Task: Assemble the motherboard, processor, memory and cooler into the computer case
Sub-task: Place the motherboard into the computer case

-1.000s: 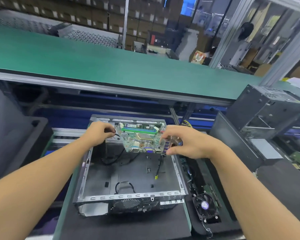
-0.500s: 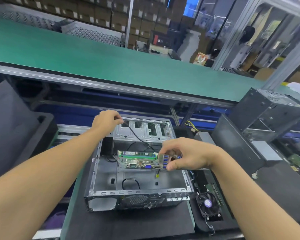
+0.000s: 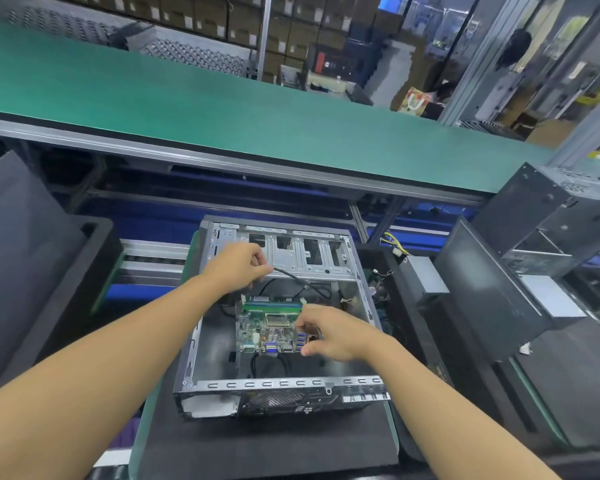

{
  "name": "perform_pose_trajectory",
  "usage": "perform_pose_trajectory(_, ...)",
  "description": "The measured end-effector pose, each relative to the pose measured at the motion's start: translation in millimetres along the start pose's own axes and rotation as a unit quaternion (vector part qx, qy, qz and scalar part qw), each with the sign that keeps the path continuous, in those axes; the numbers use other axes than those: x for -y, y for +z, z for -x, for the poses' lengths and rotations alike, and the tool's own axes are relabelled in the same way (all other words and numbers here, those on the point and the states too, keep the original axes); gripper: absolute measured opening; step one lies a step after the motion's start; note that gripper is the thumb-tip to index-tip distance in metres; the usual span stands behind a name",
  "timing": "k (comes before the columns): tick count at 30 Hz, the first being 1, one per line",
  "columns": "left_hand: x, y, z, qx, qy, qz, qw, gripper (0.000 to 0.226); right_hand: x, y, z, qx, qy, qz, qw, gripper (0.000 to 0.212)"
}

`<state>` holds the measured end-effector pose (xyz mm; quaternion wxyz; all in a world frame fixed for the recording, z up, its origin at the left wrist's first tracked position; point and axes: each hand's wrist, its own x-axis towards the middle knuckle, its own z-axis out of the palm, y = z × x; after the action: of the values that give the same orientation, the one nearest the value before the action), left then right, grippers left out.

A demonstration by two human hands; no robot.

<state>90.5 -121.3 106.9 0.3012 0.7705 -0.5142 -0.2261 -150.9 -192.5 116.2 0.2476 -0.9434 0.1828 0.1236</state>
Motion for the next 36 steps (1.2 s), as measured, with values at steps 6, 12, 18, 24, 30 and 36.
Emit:
perform_pose_trajectory(6,11.5,22.2,12.6,0.031,-0.032,0.004,0.999,0.029,-17.5,18.7,-9.6,-0.044,0.035,-0.009,0.998,0.029)
perform_pose_trajectory(12,13.3,27.6,37.0,-0.102,-0.128,-0.032,0.986,0.04,-17.5,38.1,-27.4,-0.046,0.033,-0.001,0.998,0.026)
perform_pose_trajectory(18,2.2,35.5,57.4,0.375,-0.293,-0.083,0.876,0.038,-17.7,48.5,-28.6,-0.089,0.032,-0.021,0.995,0.027)
perform_pose_trajectory(24,21.5,86.7,70.4,0.404,-0.202,-0.24,0.859,0.04,-11.6,47.8,-21.8,-0.114,0.009,-0.056,0.992,0.025)
perform_pose_trajectory(30,16.0,95.9,55.8,0.368,-0.224,-0.156,0.889,0.042,-10.2,39.9,-17.2,-0.129,0.004,-0.072,0.989,0.024)
perform_pose_trajectory(36,46.6,106.2,25.5,0.291,-0.189,-0.173,0.922,0.058,-21.7,28.4,-3.2,-0.143,0.007,-0.105,0.984,0.021)
